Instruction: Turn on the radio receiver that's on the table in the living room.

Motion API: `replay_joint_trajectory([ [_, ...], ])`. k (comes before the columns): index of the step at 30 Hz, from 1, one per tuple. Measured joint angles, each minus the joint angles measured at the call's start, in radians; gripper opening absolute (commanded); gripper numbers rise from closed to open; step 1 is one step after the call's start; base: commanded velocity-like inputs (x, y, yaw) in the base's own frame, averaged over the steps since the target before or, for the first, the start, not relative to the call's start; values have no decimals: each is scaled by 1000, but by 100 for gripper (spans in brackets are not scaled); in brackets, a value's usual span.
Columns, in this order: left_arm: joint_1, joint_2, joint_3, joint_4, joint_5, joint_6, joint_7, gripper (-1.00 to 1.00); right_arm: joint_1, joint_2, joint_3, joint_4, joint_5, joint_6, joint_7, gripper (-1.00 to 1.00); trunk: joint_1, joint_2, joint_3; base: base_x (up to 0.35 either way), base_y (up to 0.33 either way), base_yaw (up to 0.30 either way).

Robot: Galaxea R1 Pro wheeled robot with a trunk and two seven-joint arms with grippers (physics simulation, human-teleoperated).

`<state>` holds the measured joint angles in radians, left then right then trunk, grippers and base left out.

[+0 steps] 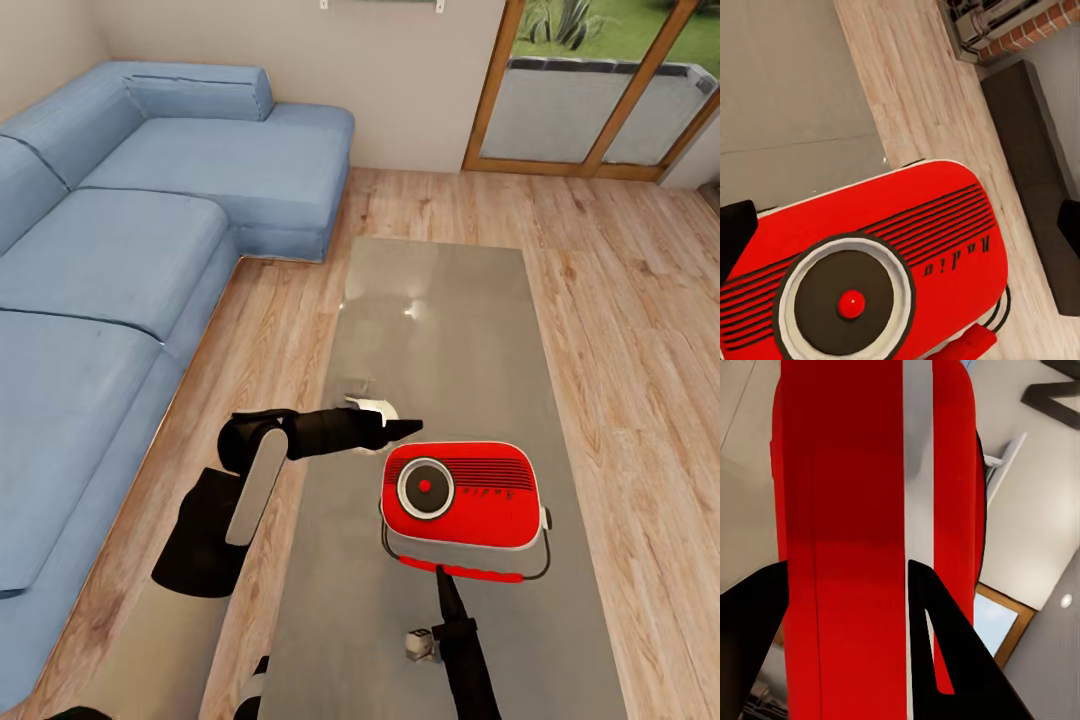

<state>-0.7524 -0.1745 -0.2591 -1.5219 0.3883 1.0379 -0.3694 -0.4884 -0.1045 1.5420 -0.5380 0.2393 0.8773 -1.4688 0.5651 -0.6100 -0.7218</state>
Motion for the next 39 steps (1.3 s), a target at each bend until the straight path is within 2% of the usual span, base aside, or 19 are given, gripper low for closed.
replay_joint_trajectory([
  [5, -10, 0, 1, 29, 10, 1, 8, 100, 1, 8, 0, 0, 5, 7, -9, -100, 0, 0, 0, 0, 0, 0],
  [9, -11, 0, 2, 33, 12, 4, 9, 100, 28, 10, 1, 0, 15, 14, -17, -100, 0, 0, 0, 0, 0, 0],
  [14, -12, 0, 4, 35, 16, 9, 9, 100, 61, 10, 0, 1, 77, 32, -24, -100, 0, 0, 0, 0, 0, 0],
  [19, -12, 0, 1, 40, 21, 9, 9, 100, 64, 9, 0, 0, 92, 75, -25, -100, 0, 0, 0, 0, 0, 0],
  [21, -12, 0, -2, 43, 50, 9, 9, 100, 65, 9, -1, 0, 93, 81, -24, -100, 0, 0, 0, 0, 0, 0],
  [24, -12, 0, -7, 48, 131, 9, 12, 100, 65, 8, -3, 0, 93, 83, -23, -100, 0, 0, 0, 0, 0, 0],
  [25, -11, 0, -9, 63, 146, 9, 13, 100, 65, 8, -5, 0, 93, 82, -22, -100, 0, 0, 0, 0, 0, 0],
  [29, -2, 0, -40, 109, 160, 9, 15, 100, 65, 5, -9, 0, 92, 79, -20, -100, 0, 0, 0, 0, 0, 0],
  [34, 2, 4, -70, 116, 165, 9, 15, 100, 65, 5, -19, 0, 91, 76, -16, -100, 0, 0, 0, 0, 0, 0],
  [39, 2, 29, -75, 116, 165, 9, 15, 100, 65, 6, -24, 0, 88, 72, -10, -100, 0, 0, 0, 0, 0, 0],
])
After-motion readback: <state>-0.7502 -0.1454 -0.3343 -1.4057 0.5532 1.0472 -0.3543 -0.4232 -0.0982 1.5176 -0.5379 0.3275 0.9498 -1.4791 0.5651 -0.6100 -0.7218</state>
